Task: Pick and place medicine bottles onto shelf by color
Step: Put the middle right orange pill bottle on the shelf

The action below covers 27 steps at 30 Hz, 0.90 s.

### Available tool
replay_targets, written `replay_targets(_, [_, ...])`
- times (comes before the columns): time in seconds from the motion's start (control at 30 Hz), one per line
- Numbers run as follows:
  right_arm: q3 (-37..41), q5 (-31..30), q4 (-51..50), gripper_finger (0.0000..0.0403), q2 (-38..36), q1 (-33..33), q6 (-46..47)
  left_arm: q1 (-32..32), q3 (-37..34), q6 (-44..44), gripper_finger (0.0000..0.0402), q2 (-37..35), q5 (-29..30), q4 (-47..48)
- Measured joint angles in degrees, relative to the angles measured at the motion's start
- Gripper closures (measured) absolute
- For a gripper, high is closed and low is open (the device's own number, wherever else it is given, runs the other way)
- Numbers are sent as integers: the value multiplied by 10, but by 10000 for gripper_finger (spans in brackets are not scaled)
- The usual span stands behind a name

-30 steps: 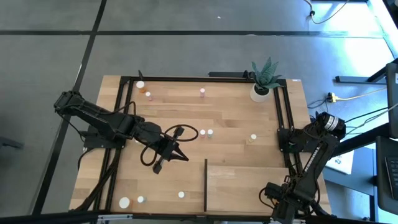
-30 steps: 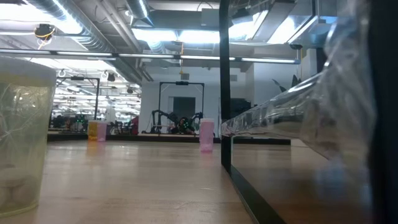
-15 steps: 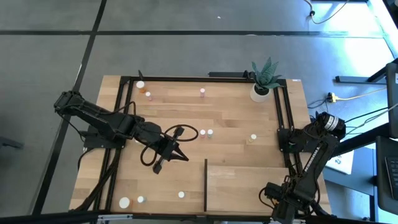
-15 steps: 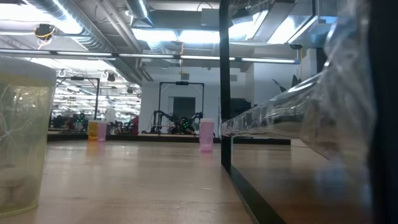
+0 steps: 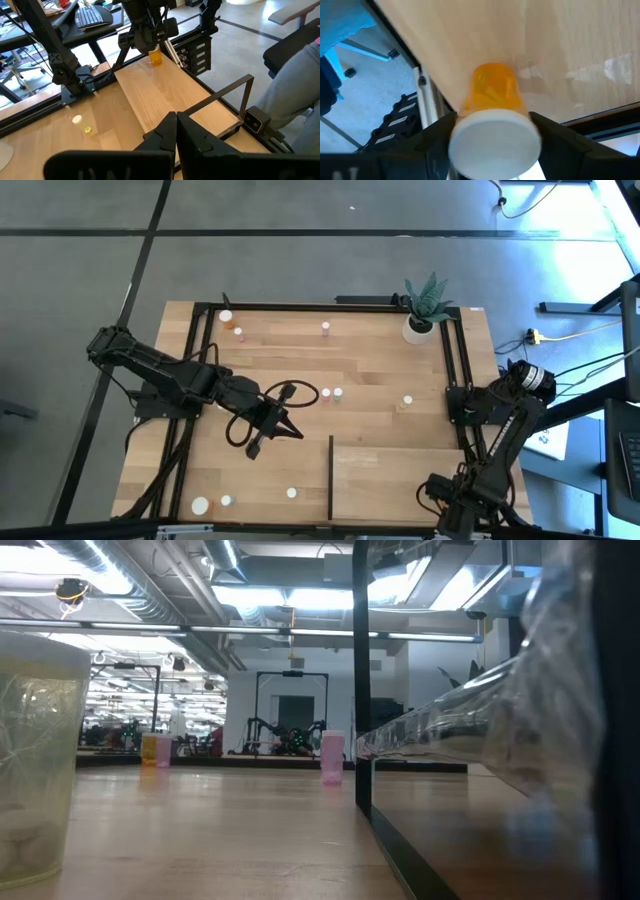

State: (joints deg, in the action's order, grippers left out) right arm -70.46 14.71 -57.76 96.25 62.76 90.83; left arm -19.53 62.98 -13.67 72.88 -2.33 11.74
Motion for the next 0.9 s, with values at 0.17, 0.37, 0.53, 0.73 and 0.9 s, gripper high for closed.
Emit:
replay_targets(0.17, [-17,-1,-3,160,0,0,-7,0,0,0,401,0,0,0])
replay_targets(0.37, [-25,-1,-19,160,0,0,-10,0,0,0,401,0,0,0])
replay_targets(0.53, [-25,-1,-47,160,0,0,-10,0,0,0,401,0,0,0])
replay_targets(0.73, [-25,-1,-49,160,-1,0,-9,0,0,0,401,0,0,3])
replay_targets(0.9, [-25,-1,-48,160,-4,0,-9,0,0,0,401,0,0,3])
